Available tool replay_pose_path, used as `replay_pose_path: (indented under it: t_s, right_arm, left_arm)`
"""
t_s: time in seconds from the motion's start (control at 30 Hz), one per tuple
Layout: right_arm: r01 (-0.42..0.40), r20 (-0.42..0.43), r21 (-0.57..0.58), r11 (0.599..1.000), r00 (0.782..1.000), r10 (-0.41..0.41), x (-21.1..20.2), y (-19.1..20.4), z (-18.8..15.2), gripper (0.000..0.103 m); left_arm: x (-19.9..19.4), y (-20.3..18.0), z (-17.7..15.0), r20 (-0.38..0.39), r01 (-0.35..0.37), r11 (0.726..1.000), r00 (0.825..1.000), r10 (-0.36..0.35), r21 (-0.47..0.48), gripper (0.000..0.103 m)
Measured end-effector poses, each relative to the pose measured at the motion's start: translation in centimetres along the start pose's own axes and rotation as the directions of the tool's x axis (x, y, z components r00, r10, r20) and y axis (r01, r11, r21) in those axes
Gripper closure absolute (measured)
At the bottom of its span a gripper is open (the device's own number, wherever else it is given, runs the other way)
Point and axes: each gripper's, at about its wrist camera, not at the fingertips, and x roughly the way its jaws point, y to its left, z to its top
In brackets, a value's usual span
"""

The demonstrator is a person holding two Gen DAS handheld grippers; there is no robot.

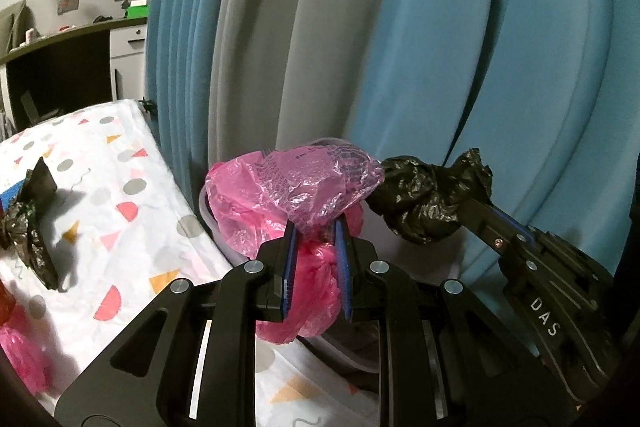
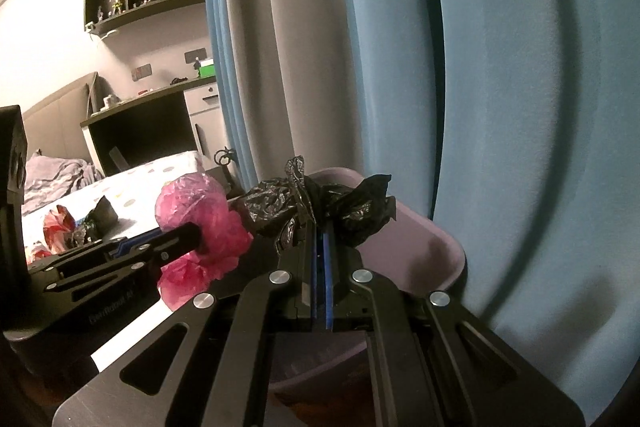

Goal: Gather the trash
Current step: 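Carry both bags to the grey bin and open both tools over it, then move both empty tools back toward the trash pile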

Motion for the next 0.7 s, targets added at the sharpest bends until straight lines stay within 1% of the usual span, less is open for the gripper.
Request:
replay_pose_path:
  t_s: [0.13,0.17,0.2,0.23,0.3,0.33,0.37,0.4,0.47,0.5,0.57,0.6,0.67,0.7]
  right_arm:
    - [0.003,-0.009,0.004,1.000,1.000,-0.002,0.4,-0.1,0.2,0.099]
    - [0.002,-0.009,0.006,1.000,1.000,-0.002,0.4,-0.1,0.3,0.098]
    - [0.001,-0.008,0.006,1.000,1.000,-0.001,0.5,-0.1,0.4,0.097]
    - [-0.001,-0.007,0.005,1.000,1.000,0.001,0.5,-0.2,0.4,0.096]
    - [0.003,-0.003,0.004,1.000,1.000,-0.003,0.7,-0.4,0.3,0.096]
    - [0.002,-0.003,0.008,1.000,1.000,-0.002,0.8,-0.5,0.3,0.093]
    - [-0.001,-0.005,0.015,1.000,1.000,0.001,0.8,-0.7,0.3,0.088]
    - [0.000,-0.007,0.023,1.000,1.000,0.000,0.9,-0.9,0.3,0.084]
    - [0.002,-0.007,0.030,1.000,1.000,-0.002,0.9,-1.2,0.3,0.072]
    - [0.006,-0.003,0.033,0.999,1.000,-0.006,0.7,-1.3,0.3,0.070]
    - [0.006,0.008,0.033,0.999,1.000,-0.006,0.3,-1.5,0.3,0.059]
    - [0.006,0.016,0.031,1.000,1.000,-0.007,0.0,-1.4,0.3,0.057]
    - [0.007,0.029,0.024,1.000,1.000,-0.008,-0.5,-1.2,0.3,0.046]
    - [0.009,0.040,0.016,1.000,0.999,-0.009,-1.0,-1.0,0.3,0.043]
  left_arm:
    - [0.7,0.2,0.2,-0.012,0.013,1.000,1.000,-0.013,-0.007,0.081]
    - [0.8,0.3,0.1,-0.016,0.017,1.000,1.000,-0.017,-0.012,0.077]
    - [0.9,0.4,0.1,-0.019,0.025,1.000,1.000,-0.025,-0.019,0.070]
    - [1.0,0.5,0.1,-0.018,0.032,0.999,0.999,-0.032,-0.024,0.067]
    - [1.0,0.7,0.0,-0.010,0.023,0.999,1.000,-0.023,-0.024,0.047]
    - [1.0,0.9,0.0,-0.006,0.025,0.999,1.000,-0.025,-0.026,0.043]
    - [0.9,1.1,0.0,-0.001,0.026,0.999,1.000,-0.026,-0.029,0.037]
    - [0.8,1.4,0.0,0.004,0.014,0.999,1.000,-0.014,-0.034,0.033]
    - [0.6,1.9,-0.1,0.008,-0.011,0.999,1.000,0.011,-0.043,0.028]
    - [0.3,2.4,-0.2,0.013,-0.035,0.998,0.999,0.035,-0.055,0.024]
    - [-0.3,3.1,-0.4,0.026,-0.061,0.995,0.998,0.063,-0.078,0.019]
    - [-0.7,3.4,-0.5,0.031,-0.076,0.993,0.996,0.079,-0.089,0.015]
    - [-1.8,3.9,-0.9,0.040,-0.120,0.986,0.991,0.126,-0.117,0.012]
    - [-2.5,4.3,-1.1,0.048,-0.150,0.980,0.986,0.158,-0.132,0.010]
